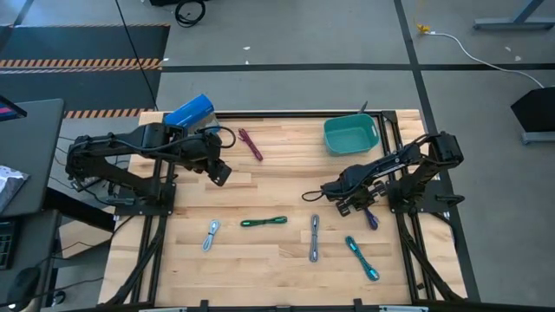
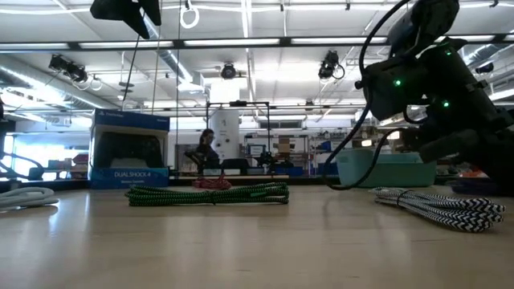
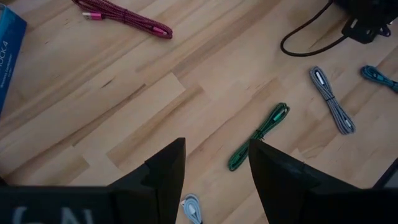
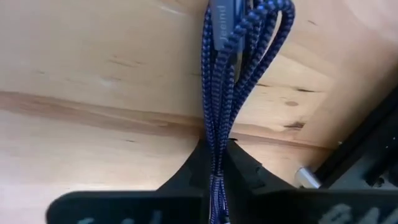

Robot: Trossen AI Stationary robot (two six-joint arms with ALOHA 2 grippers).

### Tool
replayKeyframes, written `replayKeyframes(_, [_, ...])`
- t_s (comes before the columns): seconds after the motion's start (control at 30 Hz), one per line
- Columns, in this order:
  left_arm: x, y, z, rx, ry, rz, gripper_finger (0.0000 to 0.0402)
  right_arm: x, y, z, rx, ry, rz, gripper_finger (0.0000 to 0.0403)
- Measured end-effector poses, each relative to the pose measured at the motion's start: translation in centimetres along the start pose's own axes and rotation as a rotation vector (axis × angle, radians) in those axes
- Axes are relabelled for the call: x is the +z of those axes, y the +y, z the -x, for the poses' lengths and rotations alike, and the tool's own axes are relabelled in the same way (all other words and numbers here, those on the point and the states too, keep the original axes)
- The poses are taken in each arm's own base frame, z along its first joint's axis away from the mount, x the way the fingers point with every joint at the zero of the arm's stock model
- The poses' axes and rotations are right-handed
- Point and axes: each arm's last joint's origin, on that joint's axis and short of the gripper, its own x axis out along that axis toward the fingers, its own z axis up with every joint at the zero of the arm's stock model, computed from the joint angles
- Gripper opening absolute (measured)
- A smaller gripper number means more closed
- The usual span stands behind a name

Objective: Pick and place USB-C Cables
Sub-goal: Put the purple charger cable into the green bin

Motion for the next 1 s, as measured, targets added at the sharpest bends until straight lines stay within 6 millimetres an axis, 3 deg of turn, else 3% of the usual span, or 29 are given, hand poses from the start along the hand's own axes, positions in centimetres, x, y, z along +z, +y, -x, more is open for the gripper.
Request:
replayKeyframes(0.27, [0.0, 0.0, 0.0, -0.001, 0.000, 0.000, 0.0183, 0.5, 1.7, 2.8, 0.059, -0.138, 0.135, 0.0020])
replayKeyframes(0.53, [0.0, 0.0, 0.0, -0.002, -0.002, 0.000, 0.0183, 1.1, 2.6, 10.3, 0.099, -0.285, 0.299, 0.0015])
replayKeyframes(0.8, [0.2, -0.3, 0.0, -0.029, -0.025, -0.023, 0.0183, 5.4, -1.2, 18.4, -0.029, -0.449, 0.468, 0.0015])
replayKeyframes(1.0, [0.5, -0.6, 0.0, -0.055, -0.049, -0.047, 0.0183, 10.0, -5.4, 20.7, -0.089, -0.478, 0.618, 0.0015])
